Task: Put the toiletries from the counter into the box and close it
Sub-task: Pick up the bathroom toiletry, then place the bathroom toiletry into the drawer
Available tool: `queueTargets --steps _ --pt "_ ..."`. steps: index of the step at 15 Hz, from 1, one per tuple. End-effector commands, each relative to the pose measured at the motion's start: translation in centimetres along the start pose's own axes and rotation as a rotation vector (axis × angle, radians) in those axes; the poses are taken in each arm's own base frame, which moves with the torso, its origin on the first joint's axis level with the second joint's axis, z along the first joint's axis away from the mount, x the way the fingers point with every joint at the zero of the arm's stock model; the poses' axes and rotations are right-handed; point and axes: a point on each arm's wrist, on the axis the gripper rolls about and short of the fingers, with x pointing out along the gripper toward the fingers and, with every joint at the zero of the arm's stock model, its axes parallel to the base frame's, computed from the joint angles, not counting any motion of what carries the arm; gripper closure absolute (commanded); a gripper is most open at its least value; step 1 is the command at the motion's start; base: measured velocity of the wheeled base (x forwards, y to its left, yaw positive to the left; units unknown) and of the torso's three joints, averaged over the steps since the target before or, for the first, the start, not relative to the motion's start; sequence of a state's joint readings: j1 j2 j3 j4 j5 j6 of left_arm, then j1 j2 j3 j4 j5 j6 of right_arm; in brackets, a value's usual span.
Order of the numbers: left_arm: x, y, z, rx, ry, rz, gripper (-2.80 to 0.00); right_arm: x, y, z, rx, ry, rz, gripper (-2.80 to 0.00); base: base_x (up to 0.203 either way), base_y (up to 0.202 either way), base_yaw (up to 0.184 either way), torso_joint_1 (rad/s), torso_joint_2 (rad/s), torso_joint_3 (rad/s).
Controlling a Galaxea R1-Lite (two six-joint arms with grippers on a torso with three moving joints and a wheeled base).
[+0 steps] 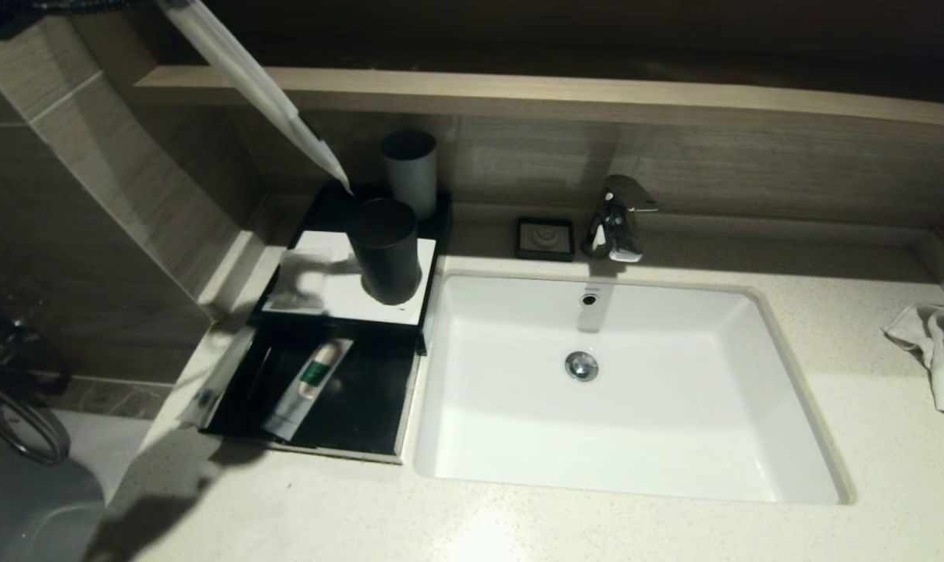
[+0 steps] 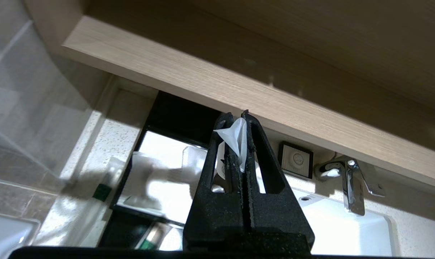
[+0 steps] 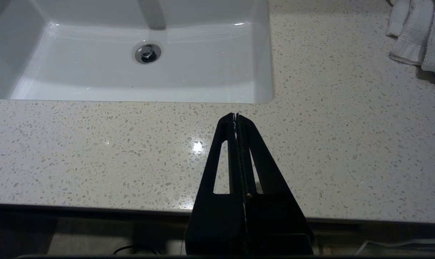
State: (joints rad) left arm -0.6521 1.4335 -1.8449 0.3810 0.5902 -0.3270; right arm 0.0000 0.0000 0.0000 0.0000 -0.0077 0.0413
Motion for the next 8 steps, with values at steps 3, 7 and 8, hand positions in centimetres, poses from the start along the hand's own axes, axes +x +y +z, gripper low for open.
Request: queueTargets --steps 3,7,8 --pt "-3.6 2.1 1.4 -0.010 -0.012 0.001 0.00 0.0 0.0 0.0 0.000 0.000 0.000 0.00 0.000 0.000 0.000 0.000 0.00 0.000" --pt "-5.5 4.1 -0.4 0.032 0.045 0.023 0.00 0.0 0.0 0.0 0.000 0.000 0.000 0.00 0.000 0.000 0.000 0.000 0.00 0.000" --pt "-5.8 4.6 -1.2 0.046 0.065 0.030 0.00 0.0 0.0 0.0 0.000 0.000 0.000 0.00 0.000 0.000 0.000 0.000 0.00 0.000"
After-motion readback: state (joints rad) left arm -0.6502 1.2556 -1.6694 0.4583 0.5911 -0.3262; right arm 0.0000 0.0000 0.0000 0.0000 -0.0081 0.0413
